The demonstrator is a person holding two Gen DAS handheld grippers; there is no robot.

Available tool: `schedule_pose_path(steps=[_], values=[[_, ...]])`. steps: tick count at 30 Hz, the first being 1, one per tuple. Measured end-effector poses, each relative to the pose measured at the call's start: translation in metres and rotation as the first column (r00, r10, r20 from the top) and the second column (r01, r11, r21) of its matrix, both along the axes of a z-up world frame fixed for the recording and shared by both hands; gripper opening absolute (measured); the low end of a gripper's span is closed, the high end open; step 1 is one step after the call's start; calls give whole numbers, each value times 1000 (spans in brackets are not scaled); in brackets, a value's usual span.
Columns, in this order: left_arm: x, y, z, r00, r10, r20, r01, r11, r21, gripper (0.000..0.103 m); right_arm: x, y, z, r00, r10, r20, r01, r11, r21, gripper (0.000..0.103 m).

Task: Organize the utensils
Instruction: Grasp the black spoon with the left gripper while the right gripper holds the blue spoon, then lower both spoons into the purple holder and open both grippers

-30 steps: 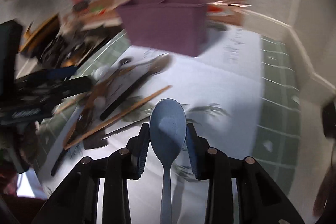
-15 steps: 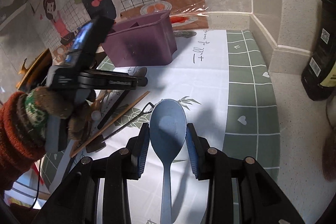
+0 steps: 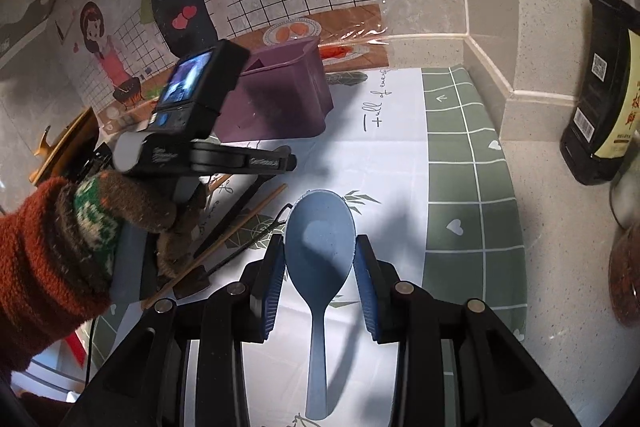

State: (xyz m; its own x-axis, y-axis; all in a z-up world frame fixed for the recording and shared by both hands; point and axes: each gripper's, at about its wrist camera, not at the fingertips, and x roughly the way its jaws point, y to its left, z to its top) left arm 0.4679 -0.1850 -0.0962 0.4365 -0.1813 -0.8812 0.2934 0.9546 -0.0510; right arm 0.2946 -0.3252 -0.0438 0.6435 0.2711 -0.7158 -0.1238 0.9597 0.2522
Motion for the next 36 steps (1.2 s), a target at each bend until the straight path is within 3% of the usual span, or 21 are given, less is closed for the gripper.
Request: schedule_pose_path(steps=[6, 13, 19, 26, 36], values=[[-41, 29, 21, 998, 6, 55, -2, 996, -84, 34, 2, -1, -2, 1000, -20, -14, 20, 1000, 11, 32], [-96, 72, 58, 989, 68, 133, -38, 975, -220, 34, 2, 14, 3, 1000, -2, -9, 2, 1000, -1, 32], [-128, 116, 87, 975, 97, 198, -40, 961, -274, 34, 2, 32, 7, 1000, 29, -6, -29, 999, -24, 32], [-154, 148, 111, 957, 124, 261, -32, 943, -330, 33, 3, 43, 22, 998, 55, 15, -55, 998, -20, 32], [-159, 165, 141, 929, 143, 341, -27, 946, -322, 33, 21, 73, 56, 991, 91, 96, -87, 995, -48, 32]])
